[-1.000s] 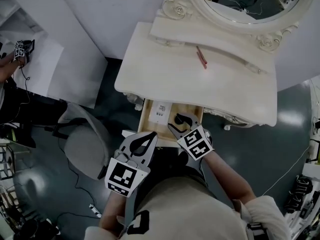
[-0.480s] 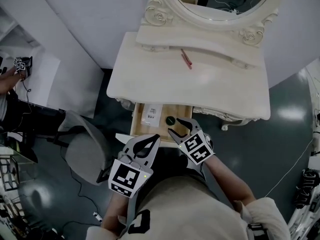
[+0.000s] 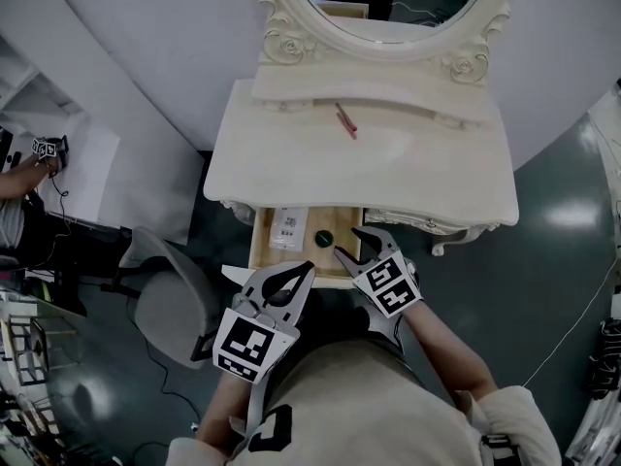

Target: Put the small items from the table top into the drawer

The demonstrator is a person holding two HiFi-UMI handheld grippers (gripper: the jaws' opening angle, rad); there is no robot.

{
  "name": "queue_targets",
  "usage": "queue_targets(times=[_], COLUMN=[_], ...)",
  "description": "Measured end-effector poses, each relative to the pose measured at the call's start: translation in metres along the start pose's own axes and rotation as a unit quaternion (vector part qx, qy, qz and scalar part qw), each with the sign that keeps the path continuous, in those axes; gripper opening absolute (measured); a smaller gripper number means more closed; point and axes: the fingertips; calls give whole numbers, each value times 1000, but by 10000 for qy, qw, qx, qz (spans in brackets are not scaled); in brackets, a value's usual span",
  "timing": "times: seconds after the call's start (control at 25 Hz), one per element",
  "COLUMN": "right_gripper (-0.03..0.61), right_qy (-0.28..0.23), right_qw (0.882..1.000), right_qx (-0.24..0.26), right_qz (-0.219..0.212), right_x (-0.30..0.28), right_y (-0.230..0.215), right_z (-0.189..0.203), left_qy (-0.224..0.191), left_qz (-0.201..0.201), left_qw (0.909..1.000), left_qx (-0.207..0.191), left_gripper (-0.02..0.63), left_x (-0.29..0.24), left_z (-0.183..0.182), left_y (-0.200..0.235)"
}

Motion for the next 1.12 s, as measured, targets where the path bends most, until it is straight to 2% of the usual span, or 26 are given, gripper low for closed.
queue_targets(times=[0.28,0.6,0.96,1.12], right_gripper=[209,209,209,209], right_qy=[-44,214,379,452], right_qw=[9993,9967,9930,9920], right_qx=[57,96,41,-148], right_qz=[376,775,1117,1170], right_x=[8,-11,-34,-35], right_y=[-27,-48,-57,-66], right_z=[-10,-29,-42,-43], left_qy=[-96,-350,-254,-203], left_qz=[191,459,929,1098], left_qw=[9997,9983,9953,9937], left_qx=[-136,44,-33,22], left_gripper=[58,58,58,58], left_x=[-8,4,4,-3], left_z=[-7,-10,6,9], left_y=[-1,31,57,56])
Point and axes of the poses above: the fingertips, and each gripper's own axes: x backward along the fingers, y to its left, z out of its underside, and after that the axes turned 7 degrees about z, right-handed
